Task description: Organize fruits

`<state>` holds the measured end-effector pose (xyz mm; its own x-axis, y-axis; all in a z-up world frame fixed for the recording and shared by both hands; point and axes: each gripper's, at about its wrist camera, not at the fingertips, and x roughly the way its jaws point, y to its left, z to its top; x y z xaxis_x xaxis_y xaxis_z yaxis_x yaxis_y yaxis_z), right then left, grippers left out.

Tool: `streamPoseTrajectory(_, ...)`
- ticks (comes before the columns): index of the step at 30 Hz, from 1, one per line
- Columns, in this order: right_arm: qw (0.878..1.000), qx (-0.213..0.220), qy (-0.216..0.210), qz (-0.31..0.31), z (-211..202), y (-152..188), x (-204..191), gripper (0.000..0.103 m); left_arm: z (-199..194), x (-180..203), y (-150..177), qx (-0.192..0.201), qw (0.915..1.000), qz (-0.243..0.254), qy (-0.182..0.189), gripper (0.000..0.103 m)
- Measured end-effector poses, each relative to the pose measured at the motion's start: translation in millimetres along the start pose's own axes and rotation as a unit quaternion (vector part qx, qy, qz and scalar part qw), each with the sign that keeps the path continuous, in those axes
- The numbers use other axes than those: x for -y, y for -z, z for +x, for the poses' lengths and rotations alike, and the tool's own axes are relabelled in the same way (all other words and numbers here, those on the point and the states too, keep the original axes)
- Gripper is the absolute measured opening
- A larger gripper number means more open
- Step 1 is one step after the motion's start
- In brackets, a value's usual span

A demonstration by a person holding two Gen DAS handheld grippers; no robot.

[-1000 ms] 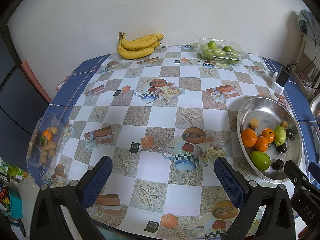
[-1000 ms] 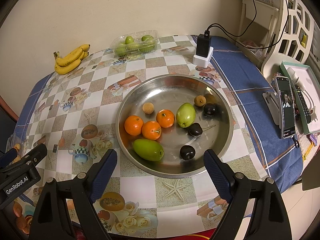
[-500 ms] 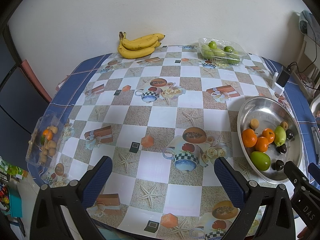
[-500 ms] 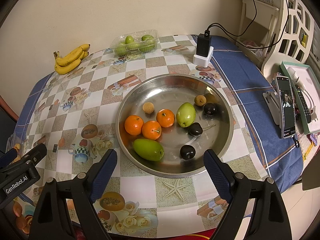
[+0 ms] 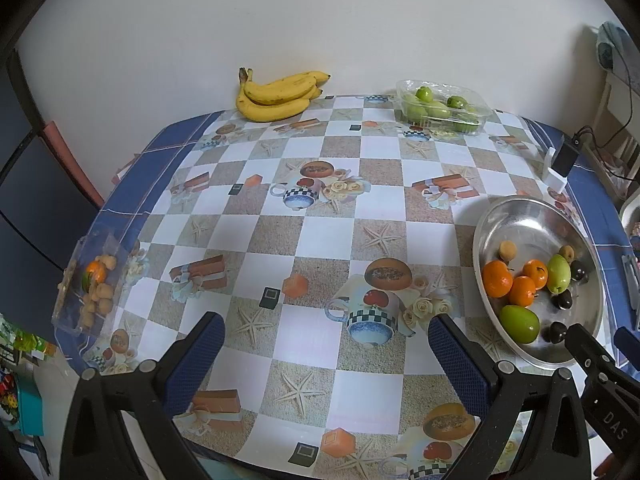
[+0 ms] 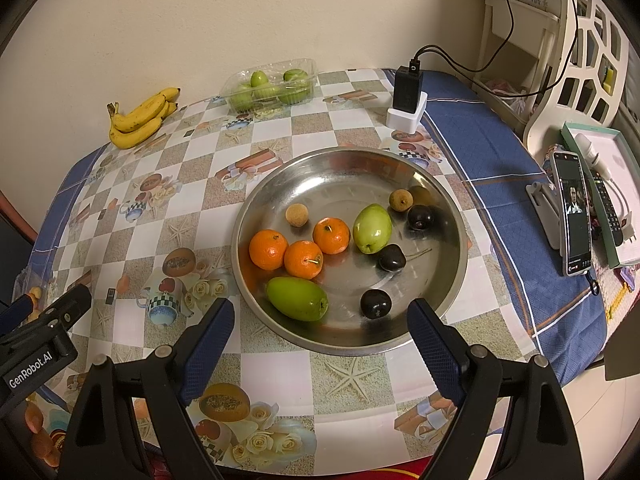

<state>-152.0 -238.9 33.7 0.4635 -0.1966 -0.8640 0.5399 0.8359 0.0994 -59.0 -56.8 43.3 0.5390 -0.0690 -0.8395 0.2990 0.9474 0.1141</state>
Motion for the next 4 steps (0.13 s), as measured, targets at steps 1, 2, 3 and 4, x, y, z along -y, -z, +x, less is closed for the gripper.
streamPoseTrajectory(1,1.0,0.0,0.0,0.0,0.0,0.1,-0.2,0.089,-0.4,0.6,-0.2,0.0,1.0,-0.001,0.0,0.103)
streamPoseTrajectory(2,1.0,0.0,0.0,0.0,0.1,-0.1,0.2,0.089,-0.4,0.8,-0.3,0.0,1.0,-0.001,0.0,0.103)
streamPoseTrajectory(3,1.0,0.0,0.0,0.0,0.1,0.0,-0.1,0.089,-0.2,0.4,-0.3,0.0,1.0,0.0,0.0,0.103)
streamPoseTrajectory(4,1.0,0.0,0.0,0.0,0.0,-0.1,0.1,0.089,-0.1,1.0,-0.6,0.0,1.0,0.001,0.0,0.103)
